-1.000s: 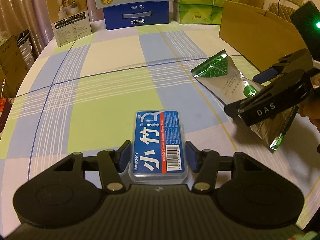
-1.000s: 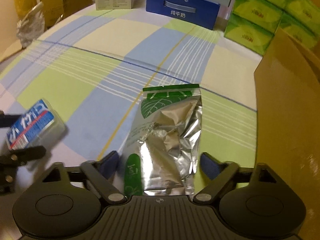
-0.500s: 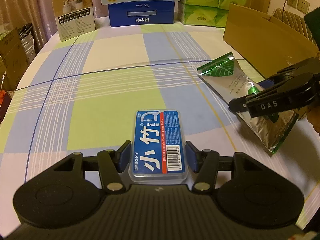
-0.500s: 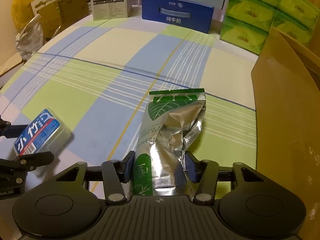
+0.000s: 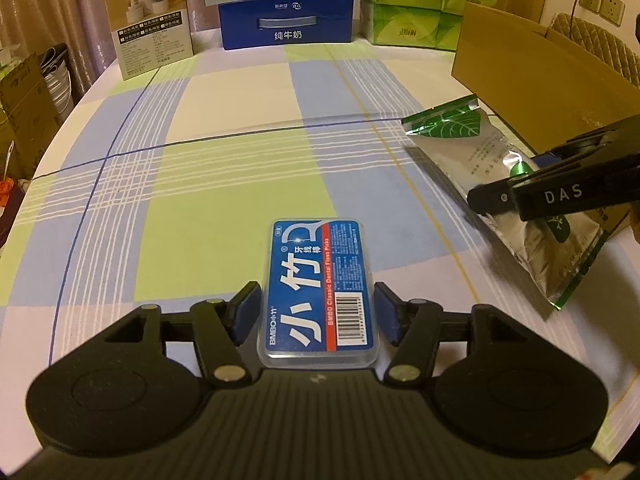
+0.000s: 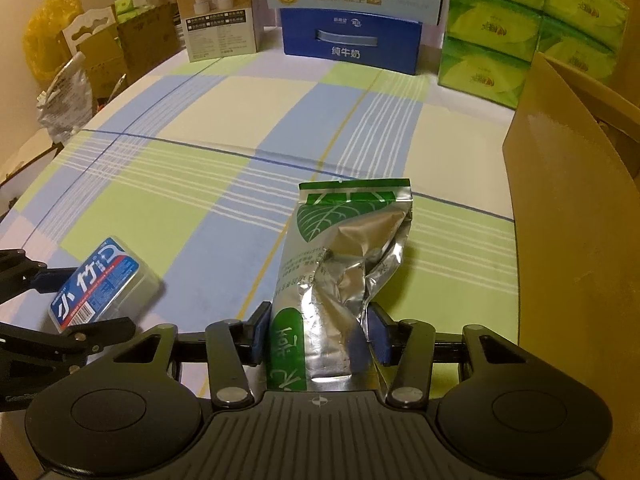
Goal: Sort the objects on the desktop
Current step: 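Lift the foil packet with right tool while left tool holds the blue box, then carry the foil packet and blue box over the cardboard box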
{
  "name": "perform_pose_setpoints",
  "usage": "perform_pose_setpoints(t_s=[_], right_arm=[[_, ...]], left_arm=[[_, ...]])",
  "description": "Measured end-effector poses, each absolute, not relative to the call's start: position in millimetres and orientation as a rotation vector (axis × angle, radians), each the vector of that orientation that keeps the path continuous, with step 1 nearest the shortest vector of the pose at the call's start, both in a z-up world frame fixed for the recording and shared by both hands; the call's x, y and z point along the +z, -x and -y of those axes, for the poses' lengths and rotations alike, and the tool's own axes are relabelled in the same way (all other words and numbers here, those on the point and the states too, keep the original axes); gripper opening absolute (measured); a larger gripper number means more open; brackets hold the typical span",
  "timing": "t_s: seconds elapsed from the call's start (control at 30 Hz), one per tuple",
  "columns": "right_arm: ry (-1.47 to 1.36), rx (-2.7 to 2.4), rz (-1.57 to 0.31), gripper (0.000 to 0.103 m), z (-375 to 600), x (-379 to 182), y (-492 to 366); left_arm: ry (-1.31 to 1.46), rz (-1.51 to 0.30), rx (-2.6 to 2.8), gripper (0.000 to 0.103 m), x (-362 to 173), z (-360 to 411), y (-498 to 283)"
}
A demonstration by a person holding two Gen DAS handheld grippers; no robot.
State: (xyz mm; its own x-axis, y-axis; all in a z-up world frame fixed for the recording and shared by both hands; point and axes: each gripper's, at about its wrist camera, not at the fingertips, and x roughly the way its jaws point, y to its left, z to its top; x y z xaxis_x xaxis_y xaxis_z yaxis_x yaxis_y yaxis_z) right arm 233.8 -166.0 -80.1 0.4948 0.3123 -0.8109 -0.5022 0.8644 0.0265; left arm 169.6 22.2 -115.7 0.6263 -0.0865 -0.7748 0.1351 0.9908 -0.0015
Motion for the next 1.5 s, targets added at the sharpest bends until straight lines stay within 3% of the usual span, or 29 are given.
perform_pose_setpoints(t_s=[0.13, 0.67, 1.5], right_arm=[[0.225, 0.503, -0.932, 0.047, 166, -81, -233], [0.139, 0.488, -0.884, 0.047, 180, -66, -211], [0.034, 0.475, -0.765, 0.047, 206, -14, -127]], left_arm=[[-0.067, -0.891, -0.126, 0.052, -117, -21, -170], [-0.051, -0.856, -0.135, 0.051, -102, -23, -159], [-0.041, -0.760, -0.106, 0.051, -28, 6, -103]])
